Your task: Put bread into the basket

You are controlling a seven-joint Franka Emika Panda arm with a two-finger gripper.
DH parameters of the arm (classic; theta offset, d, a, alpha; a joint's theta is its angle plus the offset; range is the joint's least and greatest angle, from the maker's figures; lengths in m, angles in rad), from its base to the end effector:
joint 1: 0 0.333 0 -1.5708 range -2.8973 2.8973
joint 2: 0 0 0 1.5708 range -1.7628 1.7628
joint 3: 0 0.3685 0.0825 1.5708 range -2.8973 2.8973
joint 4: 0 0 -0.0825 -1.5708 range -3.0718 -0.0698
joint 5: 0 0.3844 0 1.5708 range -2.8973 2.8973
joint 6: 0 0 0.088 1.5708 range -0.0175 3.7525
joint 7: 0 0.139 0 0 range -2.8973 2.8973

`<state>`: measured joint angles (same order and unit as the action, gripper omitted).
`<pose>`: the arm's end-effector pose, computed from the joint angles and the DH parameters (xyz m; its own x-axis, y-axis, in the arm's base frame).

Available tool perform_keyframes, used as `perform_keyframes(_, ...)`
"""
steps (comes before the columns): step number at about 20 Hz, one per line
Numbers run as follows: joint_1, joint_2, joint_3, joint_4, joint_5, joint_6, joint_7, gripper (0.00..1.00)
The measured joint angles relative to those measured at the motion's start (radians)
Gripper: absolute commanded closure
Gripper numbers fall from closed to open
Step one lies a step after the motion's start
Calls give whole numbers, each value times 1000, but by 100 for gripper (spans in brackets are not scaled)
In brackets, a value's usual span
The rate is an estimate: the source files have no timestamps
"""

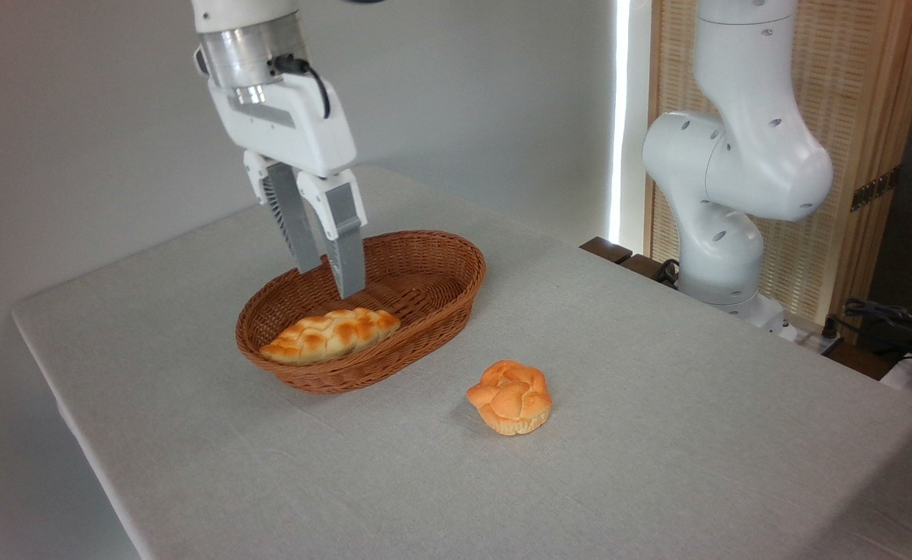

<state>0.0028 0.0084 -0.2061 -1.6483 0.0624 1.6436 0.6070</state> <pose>0.5520 -0.1049 0.6102 0.6857 -0.7265 -0.0452 -0.7279 -0.6844 -0.0422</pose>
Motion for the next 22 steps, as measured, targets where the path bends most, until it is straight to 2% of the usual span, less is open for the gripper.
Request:
perform_keyframes(3,1,-51,129,14,-64,-33,184,0)
perform_keyframes(5,1,-80,203,14,-121,-45,246,0)
perform_keyframes(6,2,-85,219,13,-138,-51,255,0)
perform_keyframes(15,-17,-73,160,12,-150,-83,149,0)
perform_keyframes(22,-17,-58,135,12,-101,-54,97,0)
